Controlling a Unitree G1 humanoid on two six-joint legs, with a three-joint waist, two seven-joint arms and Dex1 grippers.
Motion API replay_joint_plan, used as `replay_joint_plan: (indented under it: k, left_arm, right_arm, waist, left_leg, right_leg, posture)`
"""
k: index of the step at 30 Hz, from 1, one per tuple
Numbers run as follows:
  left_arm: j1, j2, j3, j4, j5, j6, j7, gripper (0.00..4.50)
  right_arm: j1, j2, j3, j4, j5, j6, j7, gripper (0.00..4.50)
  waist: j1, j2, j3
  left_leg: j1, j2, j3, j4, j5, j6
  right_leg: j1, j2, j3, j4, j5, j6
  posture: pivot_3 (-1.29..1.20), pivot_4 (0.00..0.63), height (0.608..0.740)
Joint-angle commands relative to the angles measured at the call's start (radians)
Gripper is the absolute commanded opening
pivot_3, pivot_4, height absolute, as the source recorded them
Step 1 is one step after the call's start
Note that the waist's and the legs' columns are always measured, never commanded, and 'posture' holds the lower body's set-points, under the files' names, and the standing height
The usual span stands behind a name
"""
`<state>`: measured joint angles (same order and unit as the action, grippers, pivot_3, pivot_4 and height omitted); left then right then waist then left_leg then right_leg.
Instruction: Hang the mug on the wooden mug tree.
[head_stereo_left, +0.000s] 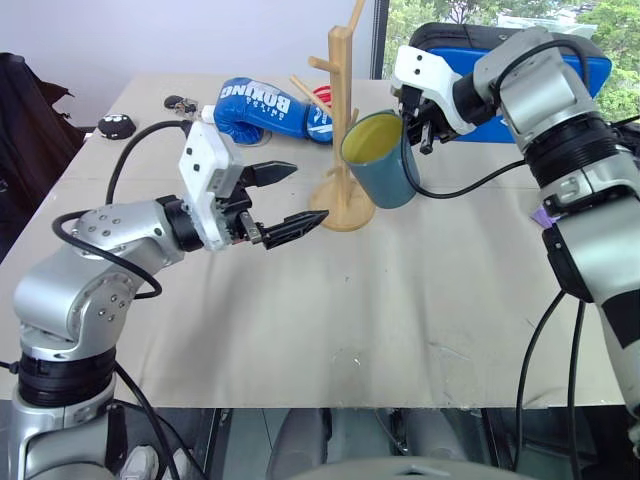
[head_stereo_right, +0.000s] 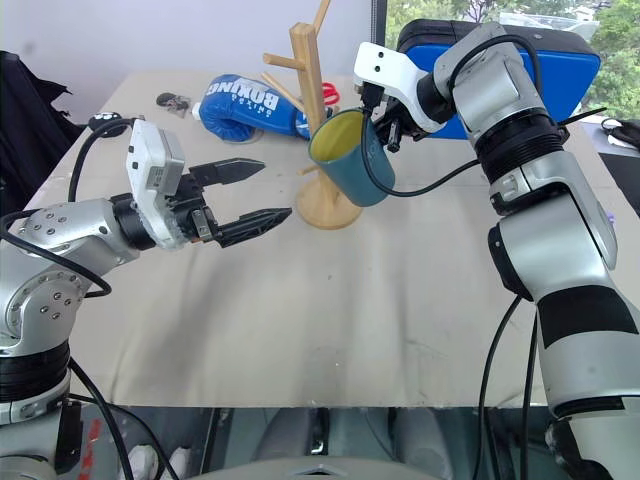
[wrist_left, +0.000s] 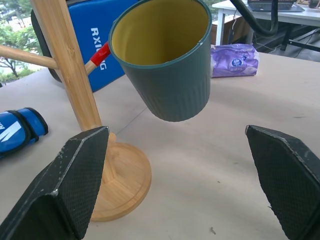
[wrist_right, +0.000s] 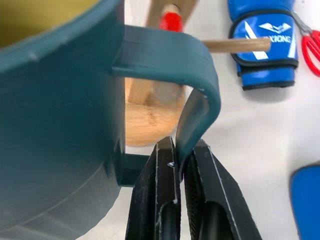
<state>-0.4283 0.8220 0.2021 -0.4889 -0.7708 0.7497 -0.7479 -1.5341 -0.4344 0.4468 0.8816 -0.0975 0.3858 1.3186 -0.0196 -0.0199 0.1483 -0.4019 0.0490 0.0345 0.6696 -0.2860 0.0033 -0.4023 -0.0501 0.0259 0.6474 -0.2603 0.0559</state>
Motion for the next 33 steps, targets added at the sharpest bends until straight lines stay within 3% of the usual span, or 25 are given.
replay_joint_plan:
  k: [1,9,19,28,33]
  left_arm:
    - [-0.005,-0.002,0.030,-0.027,-0.002,-0.027,0.006,4.50]
    - [-0.004,-0.009,0.024,-0.030,-0.003,-0.031,0.014,4.50]
    - [-0.007,-0.015,0.013,-0.022,-0.002,-0.032,0.008,4.50]
    - [0.000,-0.028,0.012,-0.033,-0.021,-0.019,0.015,4.50]
    - [0.023,-0.047,0.006,-0.048,-0.025,-0.017,0.033,4.50]
  right_arm:
    - [-0.035,0.011,-0.043,-0.022,-0.006,-0.021,-0.013,0.08]
    - [-0.041,0.038,-0.067,0.004,-0.021,-0.045,-0.056,0.08]
    - [-0.039,-0.008,-0.123,-0.065,0.005,-0.017,-0.017,4.45]
    - [0.066,-0.226,-0.205,-0.314,0.093,0.169,0.121,4.45]
    - [0.324,-0.395,-0.423,-0.577,0.284,0.373,0.126,4.45]
  waist:
    - [0.000,0.000,0.000]
    - [0.000,0.000,0.000]
    - [0.000,0.000,0.000]
    - [0.006,0.000,0.000]
    - [0.017,-0.001,0.000]
  left_leg:
    - [0.000,0.000,0.000,0.000,0.000,0.000]
    - [0.000,0.000,0.000,0.000,0.000,0.000]
    - [0.000,0.000,0.000,0.000,0.000,0.000]
    - [-0.001,0.000,0.000,0.000,0.000,0.000]
    - [-0.001,0.000,-0.001,0.001,0.000,0.000]
  right_leg:
    - [0.000,0.000,0.000,0.000,0.000,0.000]
    - [0.000,0.000,0.000,0.001,0.000,0.000]
    - [0.000,0.000,0.000,0.001,0.000,0.000]
    - [0.000,0.000,0.000,0.000,0.000,0.000]
    - [0.001,0.000,-0.001,-0.001,0.000,0.000]
  posture:
    - [0.00,0.150,0.737]
    - [0.00,0.150,0.737]
    - [0.00,0.150,0.737]
    - [0.00,0.150,0.737]
    - [0.00,0.150,0.737]
